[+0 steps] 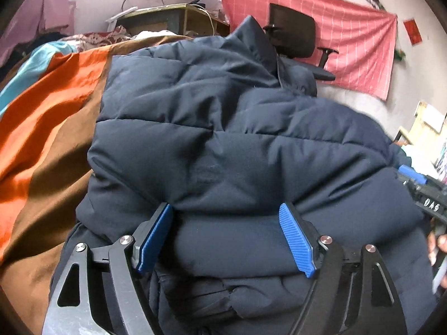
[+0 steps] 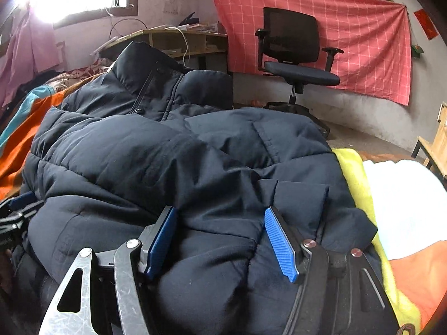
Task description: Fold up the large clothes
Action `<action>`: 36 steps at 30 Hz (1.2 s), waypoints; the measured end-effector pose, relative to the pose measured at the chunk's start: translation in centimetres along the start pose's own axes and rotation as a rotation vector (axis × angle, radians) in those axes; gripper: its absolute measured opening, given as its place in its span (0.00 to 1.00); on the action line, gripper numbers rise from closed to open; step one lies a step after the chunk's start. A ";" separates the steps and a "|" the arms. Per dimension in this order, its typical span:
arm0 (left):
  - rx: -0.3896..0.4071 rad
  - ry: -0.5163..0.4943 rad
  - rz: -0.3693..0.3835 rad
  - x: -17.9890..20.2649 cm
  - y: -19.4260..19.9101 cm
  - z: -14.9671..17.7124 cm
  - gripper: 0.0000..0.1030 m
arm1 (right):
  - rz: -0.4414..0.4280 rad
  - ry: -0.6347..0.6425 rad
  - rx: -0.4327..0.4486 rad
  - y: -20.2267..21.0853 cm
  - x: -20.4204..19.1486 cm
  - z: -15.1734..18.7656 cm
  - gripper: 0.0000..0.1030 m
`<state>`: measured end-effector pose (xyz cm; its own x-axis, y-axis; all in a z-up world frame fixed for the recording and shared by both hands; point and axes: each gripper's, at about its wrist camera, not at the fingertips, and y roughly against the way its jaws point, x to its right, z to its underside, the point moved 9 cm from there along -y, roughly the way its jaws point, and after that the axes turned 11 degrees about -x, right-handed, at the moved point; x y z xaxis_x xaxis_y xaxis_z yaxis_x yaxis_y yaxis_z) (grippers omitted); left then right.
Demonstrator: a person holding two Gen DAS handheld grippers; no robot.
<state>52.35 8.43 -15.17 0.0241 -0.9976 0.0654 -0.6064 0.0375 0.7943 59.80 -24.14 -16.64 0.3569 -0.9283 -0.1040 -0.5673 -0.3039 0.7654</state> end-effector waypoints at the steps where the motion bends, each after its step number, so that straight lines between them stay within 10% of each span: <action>1: -0.003 -0.004 -0.006 0.0 -0.2 0.0 0.72 | -0.007 -0.004 -0.001 0.0 0.1 0.2 0.61; 16: -0.100 0.110 0.042 -1.5 1.3 0.0 0.77 | 0.016 -0.060 -0.005 3.1 0.5 -0.5 0.64; 26: -0.123 0.156 0.155 -2.2 9.0 0.8 0.86 | -0.082 -0.160 0.004 11.7 -1.1 -0.4 0.87; 36: -0.386 0.165 0.199 -2.2 13.1 5.0 0.90 | -0.100 -0.285 -0.198 17.2 -3.3 3.0 0.90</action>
<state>40.37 10.79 -7.92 0.0824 -0.9472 0.3098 -0.2727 0.2776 0.9212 46.69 -26.92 -5.04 0.1665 -0.9269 -0.3363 -0.3749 -0.3750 0.8479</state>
